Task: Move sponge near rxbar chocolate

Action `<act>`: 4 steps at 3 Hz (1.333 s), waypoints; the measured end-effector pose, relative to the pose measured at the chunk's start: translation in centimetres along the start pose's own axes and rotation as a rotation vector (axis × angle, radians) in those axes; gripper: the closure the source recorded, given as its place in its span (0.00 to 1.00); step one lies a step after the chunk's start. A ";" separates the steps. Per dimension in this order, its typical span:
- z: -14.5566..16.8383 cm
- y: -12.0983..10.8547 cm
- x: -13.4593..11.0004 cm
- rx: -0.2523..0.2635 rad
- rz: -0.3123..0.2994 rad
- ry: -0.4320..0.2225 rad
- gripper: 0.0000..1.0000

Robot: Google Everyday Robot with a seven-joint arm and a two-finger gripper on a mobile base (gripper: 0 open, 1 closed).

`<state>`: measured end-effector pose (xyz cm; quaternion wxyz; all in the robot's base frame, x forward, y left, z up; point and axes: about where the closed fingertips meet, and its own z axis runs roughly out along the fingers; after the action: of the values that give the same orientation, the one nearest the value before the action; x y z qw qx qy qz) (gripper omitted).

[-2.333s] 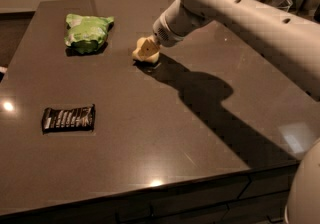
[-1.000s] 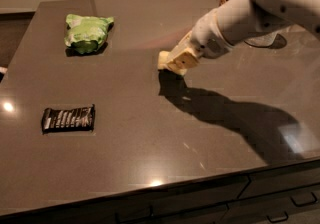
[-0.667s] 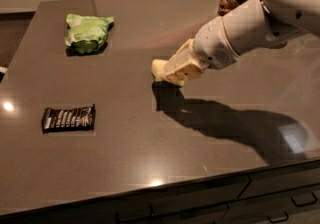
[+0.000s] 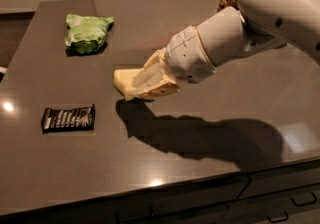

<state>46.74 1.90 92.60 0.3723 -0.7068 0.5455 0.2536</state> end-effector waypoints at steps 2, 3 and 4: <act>5.3 2.1 -2.1 -0.117 -0.142 -0.039 0.77; 5.3 2.2 -2.2 -0.118 -0.143 -0.038 0.53; 5.5 2.3 -2.4 -0.121 -0.147 -0.038 0.22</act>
Offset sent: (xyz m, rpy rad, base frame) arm -0.0284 0.0657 -0.0373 -0.0131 -0.0419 0.2425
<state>44.15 7.42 90.63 0.3565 -0.7612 0.4687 0.2714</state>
